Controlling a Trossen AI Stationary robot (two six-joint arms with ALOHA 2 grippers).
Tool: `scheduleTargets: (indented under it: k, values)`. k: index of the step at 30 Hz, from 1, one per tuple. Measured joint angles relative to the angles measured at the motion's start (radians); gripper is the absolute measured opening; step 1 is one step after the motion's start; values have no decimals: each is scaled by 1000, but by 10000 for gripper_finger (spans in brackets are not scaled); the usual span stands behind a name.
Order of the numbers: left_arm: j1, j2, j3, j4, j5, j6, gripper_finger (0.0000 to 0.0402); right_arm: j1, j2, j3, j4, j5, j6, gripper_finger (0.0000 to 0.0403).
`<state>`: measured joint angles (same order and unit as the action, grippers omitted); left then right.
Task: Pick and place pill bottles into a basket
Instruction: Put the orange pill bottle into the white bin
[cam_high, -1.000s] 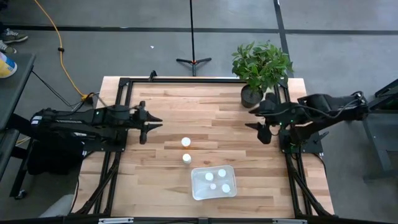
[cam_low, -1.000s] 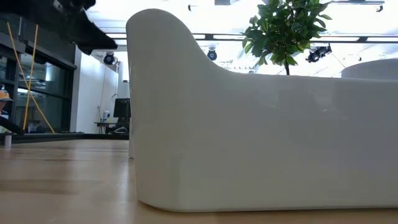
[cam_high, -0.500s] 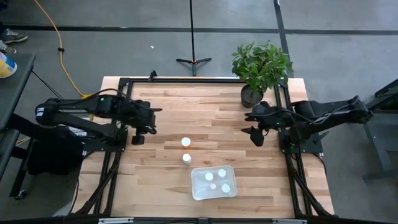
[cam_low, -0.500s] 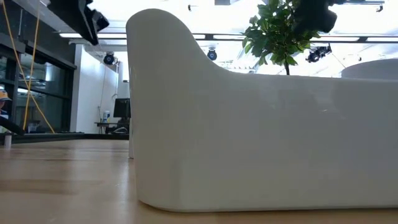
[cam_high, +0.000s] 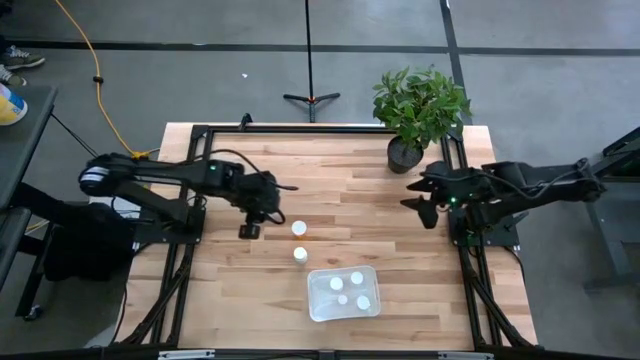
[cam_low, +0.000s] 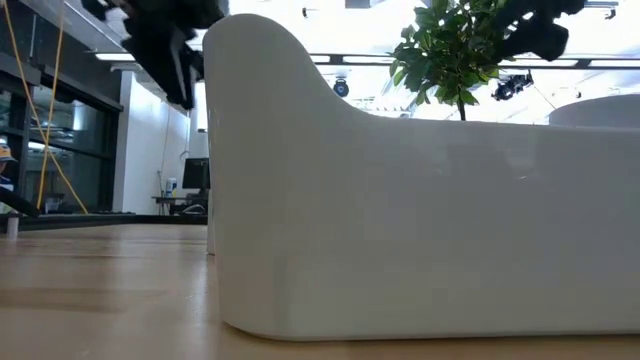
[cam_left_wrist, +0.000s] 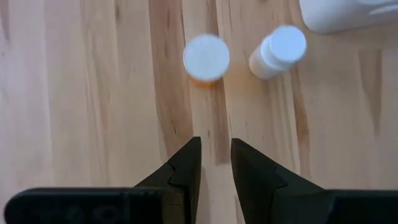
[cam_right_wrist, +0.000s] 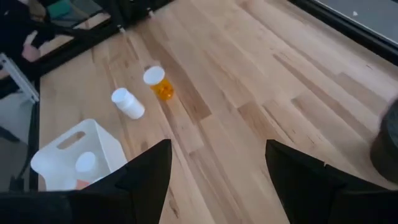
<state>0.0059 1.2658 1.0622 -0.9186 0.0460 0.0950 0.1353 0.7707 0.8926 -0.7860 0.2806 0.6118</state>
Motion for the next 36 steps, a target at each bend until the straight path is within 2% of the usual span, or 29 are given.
scheduleTargets:
  k: [7,17,20,25,29,32,36]
  values:
    - [0,105,0,81,-16,29,124,1,-33,-26,-75,-4,83,250]
    - [0,177,0,220,-7,51,133,1,-30,-26,-73,-15,88,250]
    - [0,178,0,238,-6,52,164,1,-30,-26,-75,-15,88,250]
    - [0,178,0,246,-83,35,246,1,-30,-26,-94,-15,96,250]
    - [1,185,0,266,-93,33,301,1,-30,-26,-96,-15,99,250]
    - [1,202,0,268,-75,32,325,1,-30,-26,-97,-15,102,250]
    - [0,252,-1,269,-54,26,335,1,-30,-25,-104,-15,110,250]
